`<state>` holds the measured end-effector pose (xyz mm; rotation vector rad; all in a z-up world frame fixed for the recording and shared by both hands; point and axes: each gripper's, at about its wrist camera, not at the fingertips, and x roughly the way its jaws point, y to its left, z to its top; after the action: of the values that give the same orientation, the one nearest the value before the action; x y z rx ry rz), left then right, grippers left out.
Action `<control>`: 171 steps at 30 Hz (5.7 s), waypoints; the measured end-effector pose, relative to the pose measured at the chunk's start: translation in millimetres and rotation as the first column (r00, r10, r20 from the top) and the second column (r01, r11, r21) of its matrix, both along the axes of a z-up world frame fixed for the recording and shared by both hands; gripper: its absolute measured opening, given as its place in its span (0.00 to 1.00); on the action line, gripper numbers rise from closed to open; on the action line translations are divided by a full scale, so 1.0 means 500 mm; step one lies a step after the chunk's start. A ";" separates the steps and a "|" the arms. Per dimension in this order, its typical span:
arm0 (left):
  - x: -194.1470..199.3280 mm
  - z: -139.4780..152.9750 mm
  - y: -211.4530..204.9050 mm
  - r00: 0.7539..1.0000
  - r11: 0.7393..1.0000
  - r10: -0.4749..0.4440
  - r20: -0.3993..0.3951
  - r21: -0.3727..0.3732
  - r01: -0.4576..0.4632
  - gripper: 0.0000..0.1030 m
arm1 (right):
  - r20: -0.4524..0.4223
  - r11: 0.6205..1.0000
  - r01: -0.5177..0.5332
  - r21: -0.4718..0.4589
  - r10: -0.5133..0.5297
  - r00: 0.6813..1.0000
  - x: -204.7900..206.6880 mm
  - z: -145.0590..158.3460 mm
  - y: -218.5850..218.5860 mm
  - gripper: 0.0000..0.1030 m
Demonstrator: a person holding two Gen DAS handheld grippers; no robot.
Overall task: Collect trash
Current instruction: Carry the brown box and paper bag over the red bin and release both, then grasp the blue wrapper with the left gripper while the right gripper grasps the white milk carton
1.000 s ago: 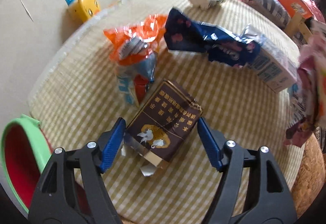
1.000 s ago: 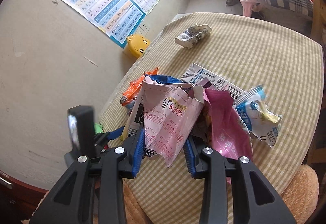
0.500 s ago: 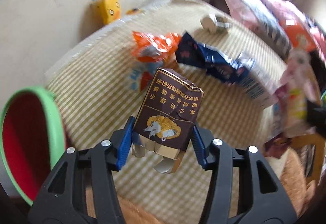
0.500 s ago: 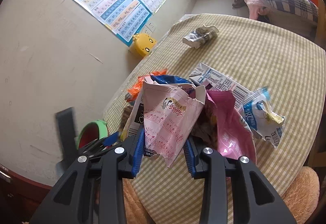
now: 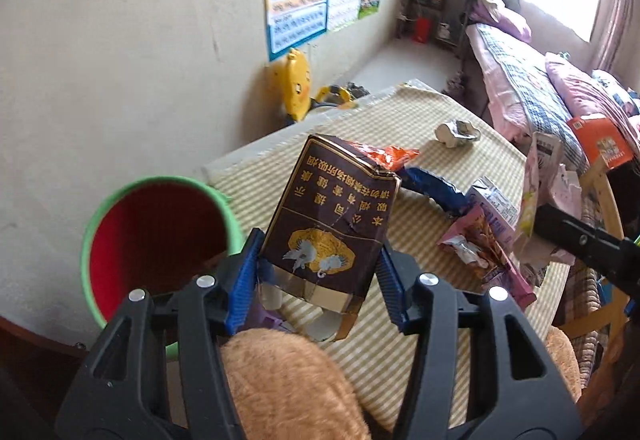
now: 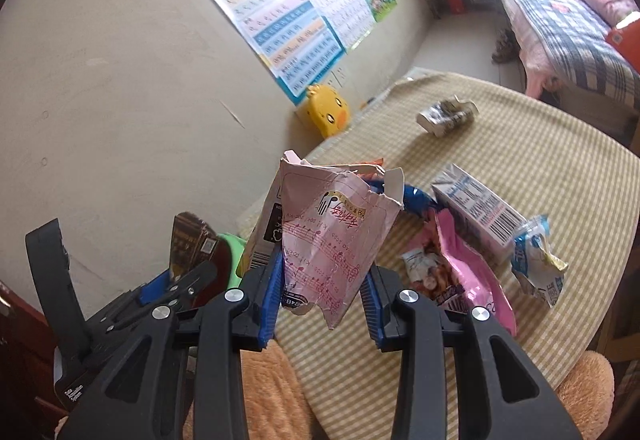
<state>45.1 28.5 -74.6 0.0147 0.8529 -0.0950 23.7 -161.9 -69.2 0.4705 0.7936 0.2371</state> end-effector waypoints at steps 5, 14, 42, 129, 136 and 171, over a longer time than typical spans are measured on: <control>-0.025 0.024 0.030 0.999 1.000 0.025 0.034 -0.013 -0.025 0.50 | 0.031 0.999 -0.022 -0.034 0.023 0.999 -0.013 0.024 0.034 0.33; -0.054 0.050 0.085 0.994 0.997 0.069 0.087 -0.033 -0.066 0.50 | 0.060 0.993 -0.077 -0.089 0.083 0.995 -0.028 0.051 0.100 0.33; -0.071 0.034 0.222 0.973 0.977 0.213 0.088 -0.037 -0.210 0.50 | 0.061 0.964 -0.203 -0.171 0.216 0.975 -0.017 0.047 0.230 0.34; 0.012 -0.101 0.261 0.955 0.960 0.275 -0.109 -0.023 -0.279 0.69 | -0.179 0.907 0.052 -0.418 -0.138 0.974 0.175 -0.146 -0.043 0.68; 0.037 -0.085 0.172 0.978 0.983 0.176 -0.115 -0.038 -0.182 0.69 | -0.292 0.892 0.042 -0.451 -0.192 0.937 0.215 -0.213 -0.142 0.67; 0.273 -0.192 -0.331 0.934 0.988 -0.151 -0.323 -0.067 0.137 0.18 | -0.167 0.972 0.179 -0.151 -0.204 0.965 0.061 -0.177 -0.243 0.39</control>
<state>181.8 -137.2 -170.4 0.0213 1.1828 -0.2594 54.4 -283.5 -157.6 0.4418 0.9294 -0.0408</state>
